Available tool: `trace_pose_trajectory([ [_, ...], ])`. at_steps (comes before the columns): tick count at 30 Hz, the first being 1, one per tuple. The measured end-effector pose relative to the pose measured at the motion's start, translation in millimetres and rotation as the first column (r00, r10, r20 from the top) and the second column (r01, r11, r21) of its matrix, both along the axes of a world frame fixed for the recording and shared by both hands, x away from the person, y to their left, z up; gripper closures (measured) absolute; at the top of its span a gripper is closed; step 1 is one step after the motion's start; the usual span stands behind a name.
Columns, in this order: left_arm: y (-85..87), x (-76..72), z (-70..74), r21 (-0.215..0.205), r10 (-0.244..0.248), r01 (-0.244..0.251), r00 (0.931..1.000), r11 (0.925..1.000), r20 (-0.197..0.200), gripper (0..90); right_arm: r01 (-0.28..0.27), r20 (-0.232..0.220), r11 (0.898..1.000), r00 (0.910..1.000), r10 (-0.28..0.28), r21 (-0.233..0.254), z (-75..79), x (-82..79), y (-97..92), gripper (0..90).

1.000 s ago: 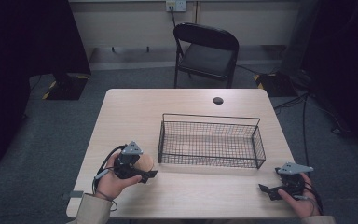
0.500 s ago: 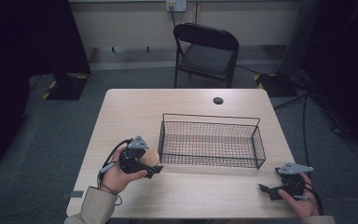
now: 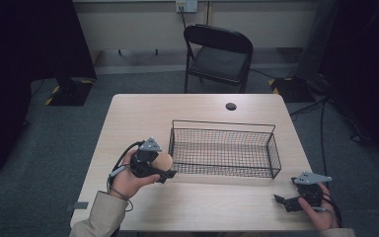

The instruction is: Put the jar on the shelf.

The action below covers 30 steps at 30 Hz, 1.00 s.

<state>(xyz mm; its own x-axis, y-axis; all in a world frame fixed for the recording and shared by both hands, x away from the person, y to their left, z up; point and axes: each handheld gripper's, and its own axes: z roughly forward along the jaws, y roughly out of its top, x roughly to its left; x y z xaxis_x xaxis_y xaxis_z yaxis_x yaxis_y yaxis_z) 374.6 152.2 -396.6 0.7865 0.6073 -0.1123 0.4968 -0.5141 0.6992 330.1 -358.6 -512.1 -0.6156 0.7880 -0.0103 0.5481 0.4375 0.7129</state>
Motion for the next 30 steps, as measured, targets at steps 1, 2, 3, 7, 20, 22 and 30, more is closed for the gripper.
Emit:
trace_pose_trajectory([
  [1, -1.0, 0.5, 0.9, -0.005, -0.001, 0.001, 1.0, 1.0, 0.003, 22.6, 0.0, 0.0, 1.0, 1.0, 0.0, 0.0, 0.0, 0.0, 0.0, 0.0],
  [2, -1.8, 1.1, 1.9, -0.001, -0.006, 0.006, 1.0, 1.0, 0.001, 22.6, 0.0, 0.0, 1.0, 1.0, 0.0, 0.0, 0.0, 0.0, 0.0, 0.0],
  [3, -2.6, 1.4, 2.4, -0.005, -0.006, 0.006, 1.0, 1.0, 0.002, 22.6, 0.0, 0.0, 1.0, 1.0, 0.0, 0.0, 0.0, 0.0, 0.0, 0.0],
  [7, -6.9, 3.0, 6.2, 0.001, -0.016, 0.016, 0.9998, 0.9999, 0.007, 22.6, 0.0, 0.0, 1.0, 1.0, 0.0, 0.0, 0.0, 0.0, 0.0, 0.0],
  [20, -16.0, 4.7, 18.9, 0.003, -0.041, 0.041, 0.9991, 0.9991, 0.011, 23.0, 0.0, 0.0, 1.0, 1.0, 0.0, 0.0, 0.0, 0.0, 0.0, 0.0],
  [22, -17.5, 4.7, 22.2, 0.005, -0.044, 0.044, 0.999, 0.999, 0.011, 23.0, 0.0, 0.0, 1.0, 1.0, 0.0, 0.0, 0.0, 0.0, 0.0, 0.0],
  [30, -24.8, 7.3, 35.2, 0.007, -0.051, 0.051, 0.9986, 0.9987, 0.014, 23.1, -0.002, 0.001, 1.0, 1.0, 0.002, 0.0, 0.0, 0.2, -0.1, 0.0],
])
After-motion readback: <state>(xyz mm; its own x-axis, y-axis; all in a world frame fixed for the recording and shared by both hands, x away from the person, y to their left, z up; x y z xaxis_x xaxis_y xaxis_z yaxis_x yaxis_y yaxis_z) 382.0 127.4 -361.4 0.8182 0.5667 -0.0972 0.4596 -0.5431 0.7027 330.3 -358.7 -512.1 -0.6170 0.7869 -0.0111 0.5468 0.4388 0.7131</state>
